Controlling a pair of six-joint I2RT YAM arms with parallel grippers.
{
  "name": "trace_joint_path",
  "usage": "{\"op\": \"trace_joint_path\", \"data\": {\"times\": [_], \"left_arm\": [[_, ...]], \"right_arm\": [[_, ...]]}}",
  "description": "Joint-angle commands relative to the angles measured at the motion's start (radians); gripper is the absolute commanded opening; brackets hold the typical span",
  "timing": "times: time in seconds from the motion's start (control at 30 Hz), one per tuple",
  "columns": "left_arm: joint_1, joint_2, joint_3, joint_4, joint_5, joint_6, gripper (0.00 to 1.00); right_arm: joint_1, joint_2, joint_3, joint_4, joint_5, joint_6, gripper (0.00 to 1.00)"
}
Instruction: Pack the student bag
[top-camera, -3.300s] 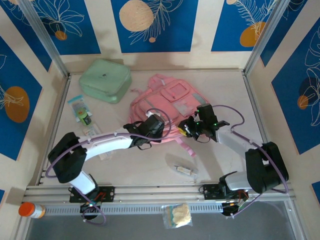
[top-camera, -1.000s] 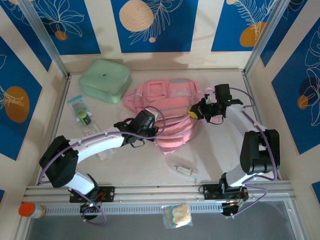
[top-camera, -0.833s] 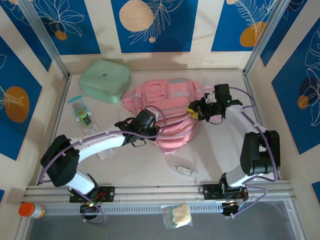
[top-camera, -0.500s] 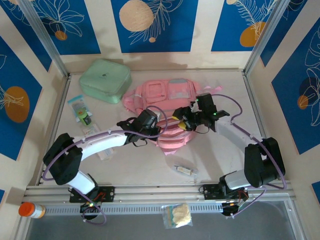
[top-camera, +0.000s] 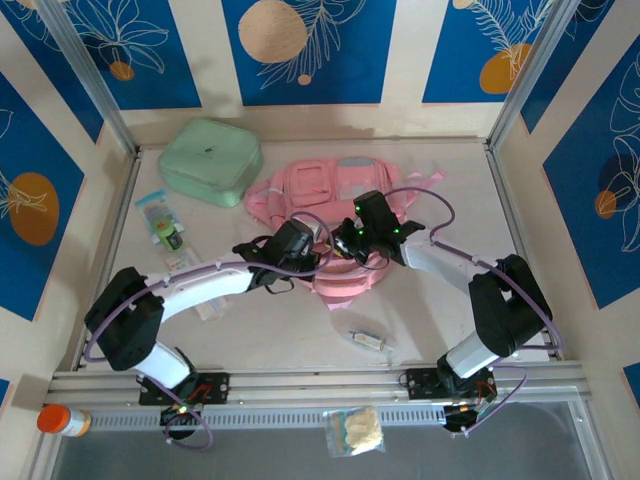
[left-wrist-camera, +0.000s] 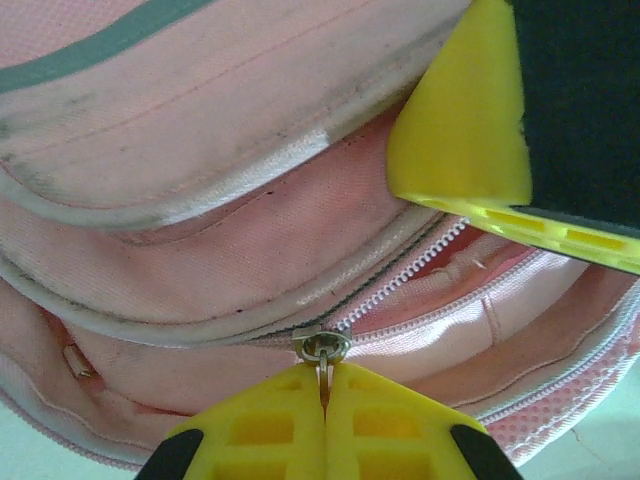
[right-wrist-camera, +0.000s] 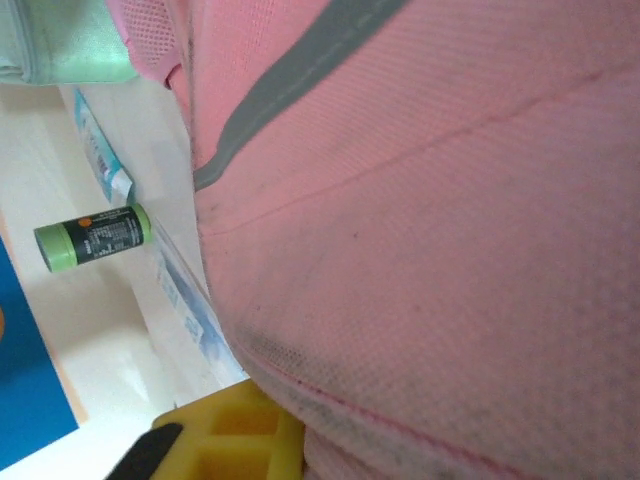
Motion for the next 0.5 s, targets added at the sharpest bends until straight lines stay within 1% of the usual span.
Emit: {"op": "trace_joint_path", "data": {"times": [0.0, 0.07, 0.13, 0.2, 0.27, 0.33, 0.4, 0.47], "left_arm": [[-0.017, -0.106, -0.028, 0.011, 0.016, -0.056, 0.0], [-0.026, -0.141, -0.058, 0.045, 0.024, -0.091, 0.0], [-0.033, -0.158, -0.072, 0.042, 0.012, -0.127, 0.0], [-0.035, -0.162, -0.091, 0.066, 0.029, -0.131, 0.0], [-0.034, -0.151, -0.097, 0.07, 0.022, -0.114, 0.0], [-0.031, -0.132, -0.084, 0.039, -0.016, -0.088, 0.0], [-0.023, -0.116, -0.073, 0.025, -0.052, -0.063, 0.0], [-0.001, -0.101, -0.055, 0.011, -0.063, -0.043, 0.0]], "right_arm": [[-0.015, -0.029, 0.011, -0.031, -0.008, -0.092, 0.07], [-0.049, -0.058, 0.013, -0.057, -0.054, -0.14, 0.03], [-0.102, -0.088, 0.025, -0.108, -0.102, -0.187, 0.01], [-0.156, -0.121, 0.032, -0.124, -0.173, -0.229, 0.0], [-0.224, -0.14, 0.039, -0.123, -0.265, -0.252, 0.0], [-0.289, -0.153, 0.048, -0.135, -0.36, -0.263, 0.0], [-0.332, -0.166, 0.057, -0.163, -0.398, -0.281, 0.0], [-0.366, -0.175, 0.049, -0.166, -0.433, -0.286, 0.0]]}}
